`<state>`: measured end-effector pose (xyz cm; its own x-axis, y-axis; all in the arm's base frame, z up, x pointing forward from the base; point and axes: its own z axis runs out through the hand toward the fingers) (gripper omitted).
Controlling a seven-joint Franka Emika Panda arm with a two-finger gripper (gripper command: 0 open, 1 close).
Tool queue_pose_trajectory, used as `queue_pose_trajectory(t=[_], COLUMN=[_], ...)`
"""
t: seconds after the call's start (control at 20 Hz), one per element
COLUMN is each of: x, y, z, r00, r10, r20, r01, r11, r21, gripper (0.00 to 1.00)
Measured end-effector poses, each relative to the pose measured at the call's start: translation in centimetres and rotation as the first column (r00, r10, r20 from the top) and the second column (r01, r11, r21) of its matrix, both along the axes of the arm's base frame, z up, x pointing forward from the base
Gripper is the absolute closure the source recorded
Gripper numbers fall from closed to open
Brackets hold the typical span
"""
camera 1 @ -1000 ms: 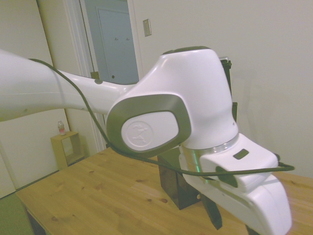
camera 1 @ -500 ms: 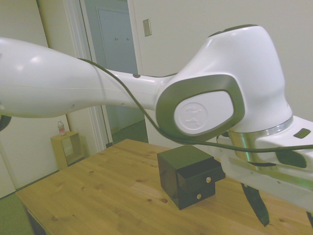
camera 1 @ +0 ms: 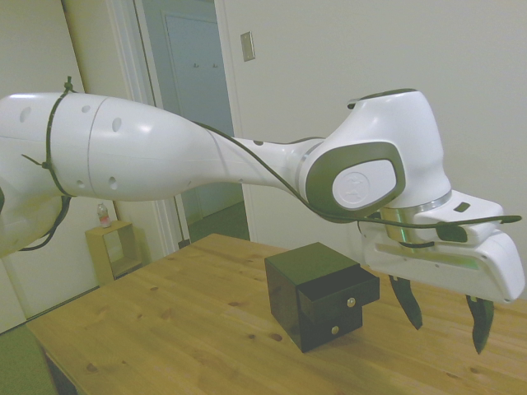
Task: Close the top drawer
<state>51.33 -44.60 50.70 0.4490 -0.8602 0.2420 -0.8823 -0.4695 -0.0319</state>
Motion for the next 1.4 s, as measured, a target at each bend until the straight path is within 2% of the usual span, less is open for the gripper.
queue_pose_trajectory(t=[0.4,0.8,0.85,1.4], x=[0.2,0.7,0.8,1.3], y=[1.6,2.5,2.6,3.3], z=[-1.9,-0.3,-0.3,-0.9], r00=[0.999,1.0,1.0,1.0], r10=[0.008,0.013,0.014,0.023], r20=[-0.032,0.001,0.003,0.001], r01=[-0.006,-0.013,-0.014,-0.023], r11=[0.999,1.0,1.0,0.999], r21=[0.036,0.017,0.016,0.024], gripper=[0.0,0.0,1.0,1.0])
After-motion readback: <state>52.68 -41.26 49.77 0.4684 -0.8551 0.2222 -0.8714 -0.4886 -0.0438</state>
